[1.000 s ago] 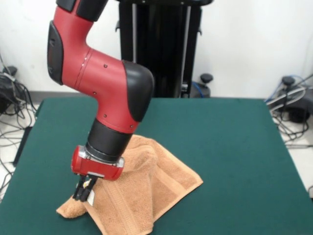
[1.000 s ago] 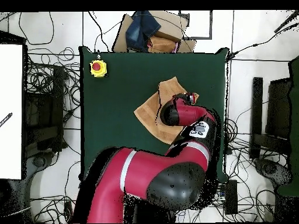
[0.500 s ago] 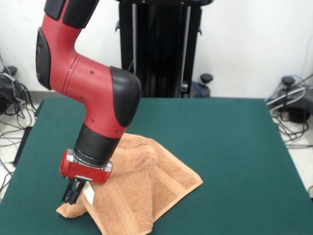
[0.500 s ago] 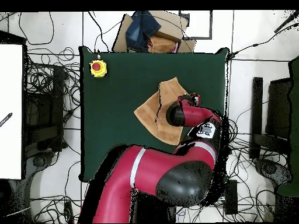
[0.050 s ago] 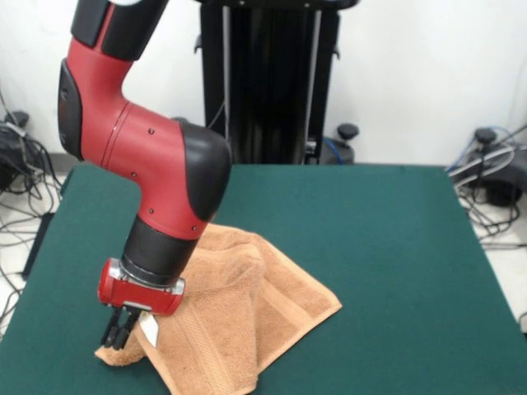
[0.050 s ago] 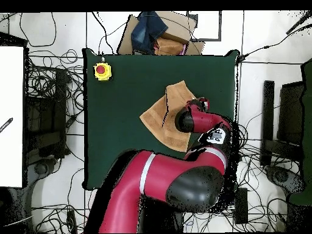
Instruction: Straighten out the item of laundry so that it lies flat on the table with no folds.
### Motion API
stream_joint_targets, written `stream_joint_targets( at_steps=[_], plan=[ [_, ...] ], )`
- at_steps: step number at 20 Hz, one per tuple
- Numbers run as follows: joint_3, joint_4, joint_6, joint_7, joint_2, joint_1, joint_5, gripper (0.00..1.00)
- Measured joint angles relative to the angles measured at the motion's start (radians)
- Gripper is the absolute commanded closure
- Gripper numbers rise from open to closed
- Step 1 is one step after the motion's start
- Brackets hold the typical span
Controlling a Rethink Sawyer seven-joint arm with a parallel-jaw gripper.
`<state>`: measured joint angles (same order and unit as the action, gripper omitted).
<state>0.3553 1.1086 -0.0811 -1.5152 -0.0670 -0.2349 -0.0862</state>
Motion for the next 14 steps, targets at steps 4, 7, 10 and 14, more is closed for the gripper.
stream_joint_targets(
  at_steps=[4, 7, 10, 14],
  plan=[
    [0.0, 0.0, -0.009, 0.0, -0.001, -0.01, -0.011, 1.0],
    [0.0, 0.0, -0.013, 0.0, -0.001, -0.012, -0.011, 1.0],
    [0.0, 0.0, -0.013, 0.0, -0.001, -0.012, -0.011, 1.0],
    [0.0, 0.0, -0.013, 0.0, -0.001, -0.008, -0.011, 1.0]
  ],
)
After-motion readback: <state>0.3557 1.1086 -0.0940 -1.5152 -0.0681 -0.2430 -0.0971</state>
